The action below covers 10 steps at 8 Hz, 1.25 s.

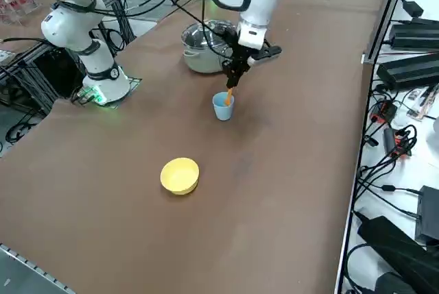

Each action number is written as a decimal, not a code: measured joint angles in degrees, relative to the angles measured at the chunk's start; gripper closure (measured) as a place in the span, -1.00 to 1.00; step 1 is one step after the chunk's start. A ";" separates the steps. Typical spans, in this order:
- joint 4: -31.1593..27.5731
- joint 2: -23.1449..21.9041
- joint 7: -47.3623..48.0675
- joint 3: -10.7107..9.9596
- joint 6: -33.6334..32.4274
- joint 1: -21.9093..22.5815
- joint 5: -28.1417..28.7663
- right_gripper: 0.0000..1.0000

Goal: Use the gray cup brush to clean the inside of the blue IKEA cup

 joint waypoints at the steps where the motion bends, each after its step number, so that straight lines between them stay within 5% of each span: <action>1: 0.01 0.04 0.35 0.07 0.03 0.40 0.52 0.95; 10: 0.69 0.09 2.01 -0.87 -6.64 0.89 0.58 0.95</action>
